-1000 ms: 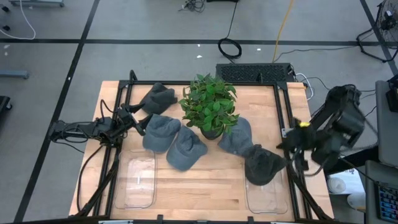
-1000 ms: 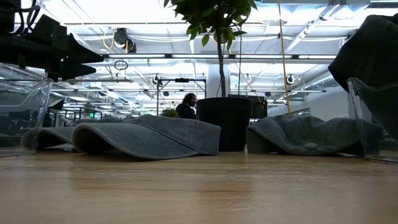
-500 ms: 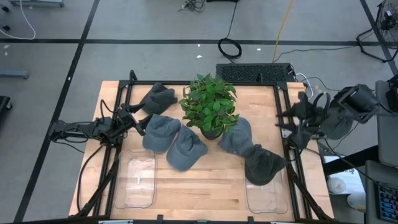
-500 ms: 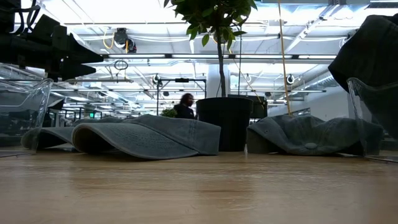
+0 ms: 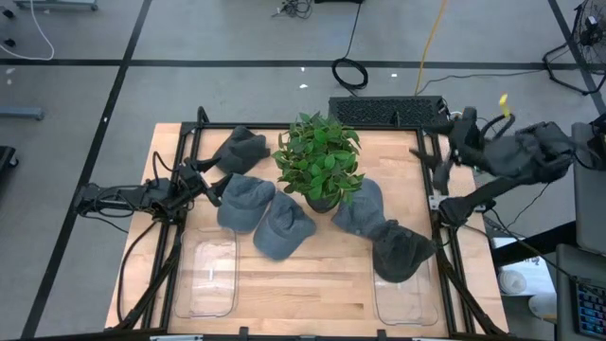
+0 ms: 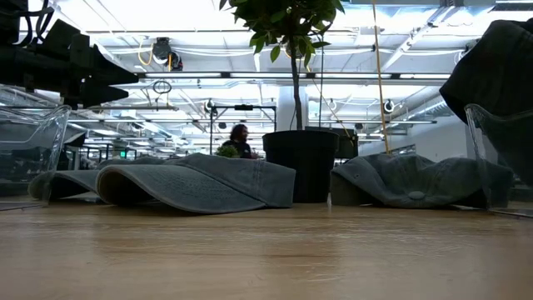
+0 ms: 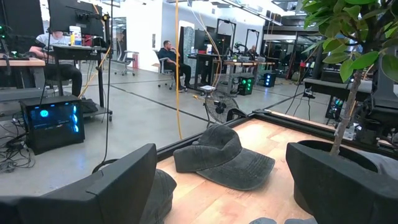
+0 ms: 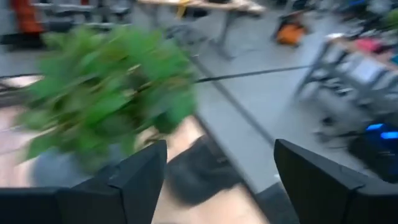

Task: Pick & Place hat
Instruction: Put the right black cap into the right transparent bin

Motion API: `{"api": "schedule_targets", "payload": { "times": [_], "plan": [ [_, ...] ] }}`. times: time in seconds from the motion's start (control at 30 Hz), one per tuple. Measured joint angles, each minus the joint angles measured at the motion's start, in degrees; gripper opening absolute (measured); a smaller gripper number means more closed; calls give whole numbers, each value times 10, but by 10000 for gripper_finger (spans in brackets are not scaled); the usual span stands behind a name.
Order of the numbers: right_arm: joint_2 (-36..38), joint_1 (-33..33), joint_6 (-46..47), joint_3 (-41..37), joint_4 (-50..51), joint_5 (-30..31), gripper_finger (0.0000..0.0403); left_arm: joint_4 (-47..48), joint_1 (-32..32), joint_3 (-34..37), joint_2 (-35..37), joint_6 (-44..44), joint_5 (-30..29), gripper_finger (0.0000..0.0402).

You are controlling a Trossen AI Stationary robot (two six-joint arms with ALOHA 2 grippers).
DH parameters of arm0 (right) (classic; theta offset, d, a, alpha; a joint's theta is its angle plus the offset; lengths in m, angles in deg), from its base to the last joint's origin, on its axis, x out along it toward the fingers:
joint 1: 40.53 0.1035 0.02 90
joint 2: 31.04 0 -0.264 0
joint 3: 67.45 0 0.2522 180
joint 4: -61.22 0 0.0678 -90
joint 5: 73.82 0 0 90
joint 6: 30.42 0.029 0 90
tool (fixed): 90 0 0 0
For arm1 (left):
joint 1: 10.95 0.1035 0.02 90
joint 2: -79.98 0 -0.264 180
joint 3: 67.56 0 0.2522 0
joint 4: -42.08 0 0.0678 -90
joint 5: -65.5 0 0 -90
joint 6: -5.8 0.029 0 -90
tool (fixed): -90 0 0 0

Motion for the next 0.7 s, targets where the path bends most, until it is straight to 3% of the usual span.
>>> {"api": "schedule_targets", "payload": {
  "times": [0.33,0.7],
  "plan": [
    [-34,-206,-197,0,-144,16,279,0,0,0,0,0,0,365],
    [-71,-326,-347,0,-386,11,283,0,0,0,0,0,0,365]
  ]
}}
